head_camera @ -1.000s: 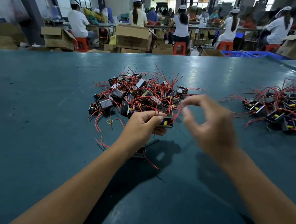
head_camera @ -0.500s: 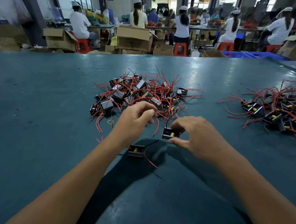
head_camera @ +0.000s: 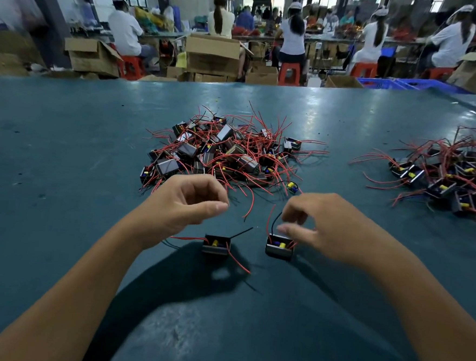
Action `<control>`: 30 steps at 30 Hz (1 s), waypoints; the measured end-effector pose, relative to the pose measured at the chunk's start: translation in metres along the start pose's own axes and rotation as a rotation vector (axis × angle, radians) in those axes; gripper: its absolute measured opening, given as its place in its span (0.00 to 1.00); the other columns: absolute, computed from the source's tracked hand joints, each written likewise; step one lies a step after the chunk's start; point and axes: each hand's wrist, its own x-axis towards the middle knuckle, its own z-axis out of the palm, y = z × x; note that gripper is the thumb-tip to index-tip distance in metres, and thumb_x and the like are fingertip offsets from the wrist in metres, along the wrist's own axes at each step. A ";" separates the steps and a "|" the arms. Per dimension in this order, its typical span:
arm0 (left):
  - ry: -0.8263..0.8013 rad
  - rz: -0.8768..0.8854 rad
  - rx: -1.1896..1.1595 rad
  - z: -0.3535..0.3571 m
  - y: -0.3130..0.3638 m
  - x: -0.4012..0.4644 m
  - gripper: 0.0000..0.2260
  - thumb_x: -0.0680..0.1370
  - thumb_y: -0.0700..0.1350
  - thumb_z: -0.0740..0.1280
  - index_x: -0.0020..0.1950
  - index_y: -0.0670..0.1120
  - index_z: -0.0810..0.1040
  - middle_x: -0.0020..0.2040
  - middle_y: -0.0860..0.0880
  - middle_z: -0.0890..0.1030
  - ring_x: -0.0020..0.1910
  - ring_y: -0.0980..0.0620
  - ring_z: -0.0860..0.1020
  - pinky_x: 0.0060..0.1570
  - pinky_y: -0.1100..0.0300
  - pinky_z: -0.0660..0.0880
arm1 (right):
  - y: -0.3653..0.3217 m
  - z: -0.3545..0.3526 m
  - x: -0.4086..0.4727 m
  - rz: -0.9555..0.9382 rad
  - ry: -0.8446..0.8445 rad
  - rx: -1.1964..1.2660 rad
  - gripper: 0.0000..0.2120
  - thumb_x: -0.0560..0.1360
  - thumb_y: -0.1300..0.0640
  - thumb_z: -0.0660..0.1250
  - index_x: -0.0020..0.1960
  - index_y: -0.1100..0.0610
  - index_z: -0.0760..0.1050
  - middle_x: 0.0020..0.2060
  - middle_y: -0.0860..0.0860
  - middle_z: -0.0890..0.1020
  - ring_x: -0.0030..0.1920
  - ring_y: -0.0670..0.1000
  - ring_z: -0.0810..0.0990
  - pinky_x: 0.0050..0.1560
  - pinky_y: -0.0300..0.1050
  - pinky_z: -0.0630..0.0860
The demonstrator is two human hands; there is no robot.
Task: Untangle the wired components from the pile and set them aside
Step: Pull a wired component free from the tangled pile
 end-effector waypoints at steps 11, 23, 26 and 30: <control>-0.308 -0.037 0.136 0.009 0.005 -0.005 0.04 0.75 0.44 0.74 0.49 0.49 0.84 0.37 0.52 0.77 0.36 0.54 0.72 0.36 0.63 0.69 | -0.029 0.046 0.007 0.333 0.329 0.244 0.12 0.73 0.42 0.72 0.40 0.51 0.82 0.24 0.43 0.77 0.26 0.40 0.74 0.28 0.32 0.65; -0.494 -0.001 0.754 0.028 0.004 -0.006 0.09 0.74 0.54 0.74 0.53 0.57 0.81 0.35 0.48 0.77 0.34 0.50 0.74 0.37 0.52 0.73 | -0.024 0.050 0.017 0.490 0.317 0.356 0.14 0.70 0.42 0.75 0.46 0.52 0.83 0.31 0.48 0.84 0.30 0.44 0.81 0.36 0.40 0.77; -0.496 -0.007 0.736 0.031 0.002 -0.004 0.04 0.76 0.51 0.72 0.49 0.54 0.82 0.37 0.48 0.79 0.35 0.48 0.76 0.39 0.50 0.74 | -0.024 0.050 0.017 0.475 0.290 0.327 0.09 0.70 0.46 0.75 0.43 0.50 0.81 0.27 0.47 0.81 0.28 0.43 0.79 0.30 0.38 0.71; -0.363 0.044 0.648 0.030 0.001 -0.004 0.01 0.78 0.48 0.72 0.47 0.51 0.82 0.36 0.48 0.78 0.34 0.51 0.74 0.37 0.56 0.71 | -0.027 0.048 0.015 0.401 0.291 0.326 0.05 0.69 0.55 0.74 0.39 0.49 0.78 0.23 0.46 0.79 0.26 0.42 0.76 0.28 0.33 0.69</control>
